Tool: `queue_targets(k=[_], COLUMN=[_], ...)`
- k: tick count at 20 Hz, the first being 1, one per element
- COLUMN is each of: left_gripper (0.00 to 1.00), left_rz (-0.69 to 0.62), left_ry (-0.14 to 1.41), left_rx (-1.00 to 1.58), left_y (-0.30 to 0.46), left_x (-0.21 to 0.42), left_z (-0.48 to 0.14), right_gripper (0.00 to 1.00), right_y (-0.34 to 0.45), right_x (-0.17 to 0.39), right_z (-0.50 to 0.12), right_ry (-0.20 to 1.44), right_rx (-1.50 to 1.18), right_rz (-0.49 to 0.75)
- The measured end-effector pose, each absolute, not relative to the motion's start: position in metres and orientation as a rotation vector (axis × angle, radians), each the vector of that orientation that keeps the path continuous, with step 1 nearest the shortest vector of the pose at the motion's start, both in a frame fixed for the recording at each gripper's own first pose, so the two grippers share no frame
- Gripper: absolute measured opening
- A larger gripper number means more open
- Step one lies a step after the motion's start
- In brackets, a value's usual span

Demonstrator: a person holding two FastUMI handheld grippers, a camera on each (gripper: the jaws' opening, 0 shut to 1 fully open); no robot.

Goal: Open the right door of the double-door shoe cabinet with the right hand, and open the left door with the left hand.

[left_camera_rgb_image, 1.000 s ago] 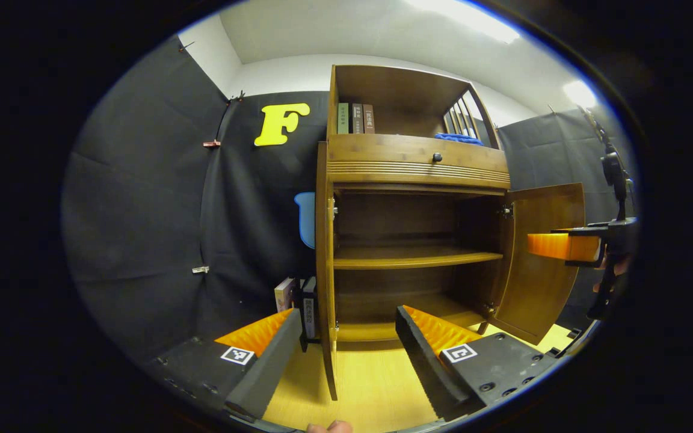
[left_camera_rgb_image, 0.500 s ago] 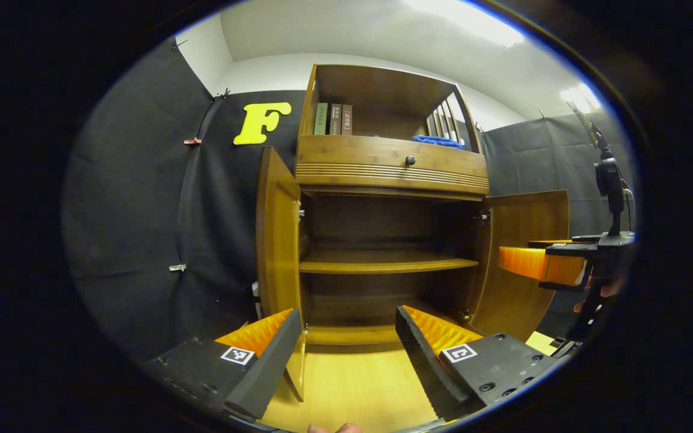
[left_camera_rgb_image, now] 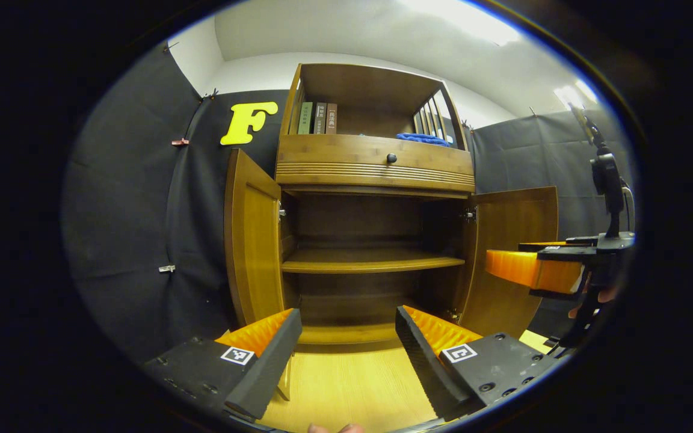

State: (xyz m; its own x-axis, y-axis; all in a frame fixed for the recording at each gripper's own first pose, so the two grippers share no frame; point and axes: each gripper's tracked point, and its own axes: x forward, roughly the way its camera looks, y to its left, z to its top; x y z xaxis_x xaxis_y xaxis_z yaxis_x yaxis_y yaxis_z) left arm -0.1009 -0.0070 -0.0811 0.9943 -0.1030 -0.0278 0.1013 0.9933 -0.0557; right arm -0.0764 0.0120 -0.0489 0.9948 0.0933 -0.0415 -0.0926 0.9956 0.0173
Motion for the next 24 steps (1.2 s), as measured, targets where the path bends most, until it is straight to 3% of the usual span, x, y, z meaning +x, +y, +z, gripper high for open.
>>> queue_targets(k=[5, 7, 8, 16, 18, 23, 24], left_gripper=[0.98, 0.98, 0.98, 0.98, 0.98, 0.98, 0.98], left_rz=[-0.1, -0.096, -0.092, -0.077, -0.074, -0.073, -0.074], left_ry=[0.03, 0.034, 0.031, 0.03, 0.029, 0.034, 0.034], left_rx=[-0.049, -0.044, -0.044, -0.044, -0.042, -0.042, -0.04], left_y=[-0.0038, -0.0012, -0.0002, 0.0025, 0.0018, -0.0039, -0.0052], left_x=[-0.1038, -0.1058, -0.1065, -0.1057, -0.1052, -0.1042, -0.105], left_z=[-0.0812, -0.0832, -0.0826, -0.0822, -0.081, -0.081, -0.0814], right_gripper=[0.95, 1.0, 0.96, 1.0, 0.96, 0.96, 1.0], right_y=[0.0134, 0.017, 0.0188, 0.0209, 0.0209, 0.0152, 0.0142], right_x=[-0.0783, -0.0789, -0.0789, -0.0738, -0.0739, -0.0733, -0.0735], right_z=[-0.0509, -0.0519, -0.0525, -0.0513, -0.0518, -0.0494, -0.0497], right_ry=[0.038, 0.041, 0.041, 0.041, 0.042, 0.039, 0.039], right_rx=[0.017, 0.021, 0.021, 0.02, 0.018, 0.023, 0.024], right_rz=[0.089, 0.096, 0.1, 0.112, 0.116, 0.119, 0.118])
